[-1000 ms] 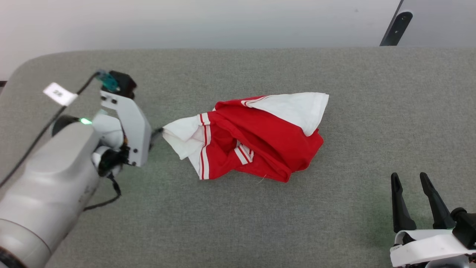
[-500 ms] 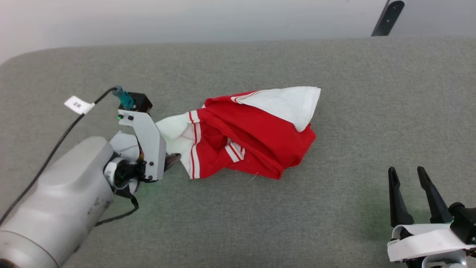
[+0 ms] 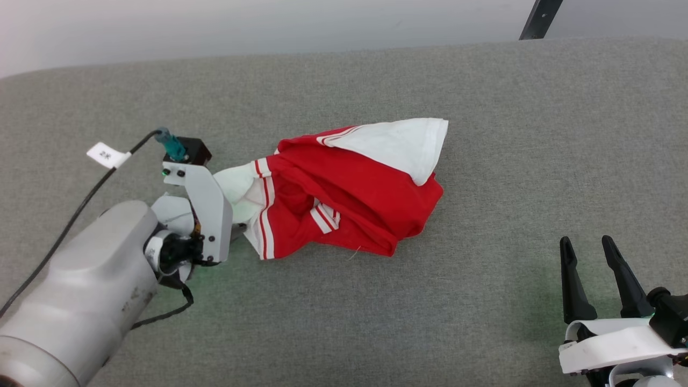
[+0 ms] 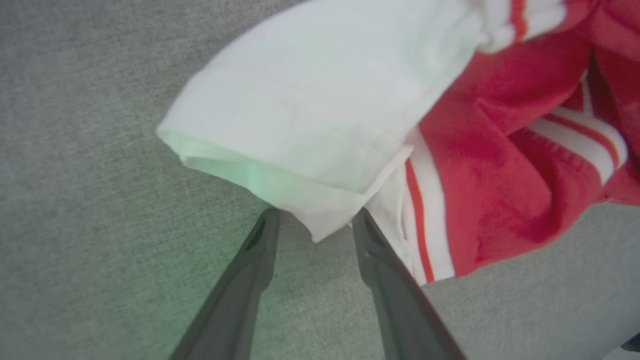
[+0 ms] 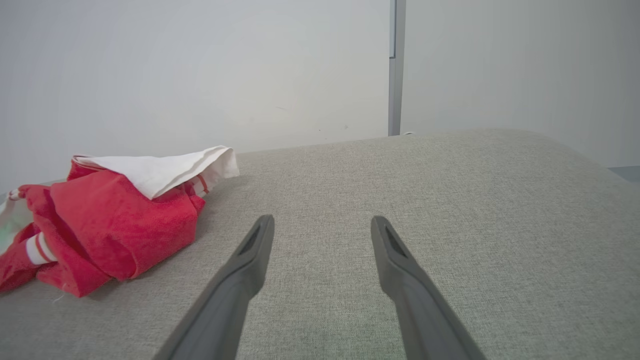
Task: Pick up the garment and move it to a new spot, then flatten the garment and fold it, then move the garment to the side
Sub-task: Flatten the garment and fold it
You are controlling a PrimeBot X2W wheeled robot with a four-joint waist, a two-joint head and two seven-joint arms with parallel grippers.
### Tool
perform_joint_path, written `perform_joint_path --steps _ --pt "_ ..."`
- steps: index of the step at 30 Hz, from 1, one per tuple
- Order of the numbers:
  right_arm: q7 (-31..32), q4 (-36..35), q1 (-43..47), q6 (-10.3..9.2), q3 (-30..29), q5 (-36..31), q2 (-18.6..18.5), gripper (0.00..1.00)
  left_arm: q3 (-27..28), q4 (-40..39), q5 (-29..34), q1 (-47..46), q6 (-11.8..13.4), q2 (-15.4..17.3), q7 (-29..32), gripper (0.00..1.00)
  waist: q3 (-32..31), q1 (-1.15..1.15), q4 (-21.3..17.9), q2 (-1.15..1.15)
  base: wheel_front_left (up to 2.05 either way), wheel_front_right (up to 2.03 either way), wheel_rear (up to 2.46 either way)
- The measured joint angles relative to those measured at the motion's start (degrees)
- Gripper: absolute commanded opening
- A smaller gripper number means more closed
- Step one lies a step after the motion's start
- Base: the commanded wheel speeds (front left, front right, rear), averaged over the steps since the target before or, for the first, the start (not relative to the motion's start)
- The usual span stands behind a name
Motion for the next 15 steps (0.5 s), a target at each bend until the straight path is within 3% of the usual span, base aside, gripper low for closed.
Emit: perform_joint_path --steps 1,2,3,15 --pt "0.0 0.0 0.0 0.00 0.0 0.0 0.0 1.00 0.0 0.1 0.0 0.0 0.0 0.0 0.0 0.11 0.0 0.00 0.0 0.00 0.00 0.00 0.00" --pt "0.0 0.0 0.0 0.00 0.0 0.0 0.0 1.00 0.0 0.2 0.0 0.0 -0.1 0.0 0.0 0.02 -0.1 0.00 0.1 0.00 0.00 0.00 0.00" --pt "0.0 0.0 0.0 0.00 0.0 0.0 0.0 1.00 0.0 0.3 0.0 0.0 -0.2 0.0 -0.1 0.00 -0.1 0.00 0.1 0.00 0.00 0.00 0.00" --pt "0.0 -0.1 0.5 0.00 -0.6 -0.2 0.1 1.00 -0.6 0.1 1.0 -0.2 -2.0 0.3 -1.0 0.00 -1.1 0.00 1.4 0.00 0.00 0.00 0.00"
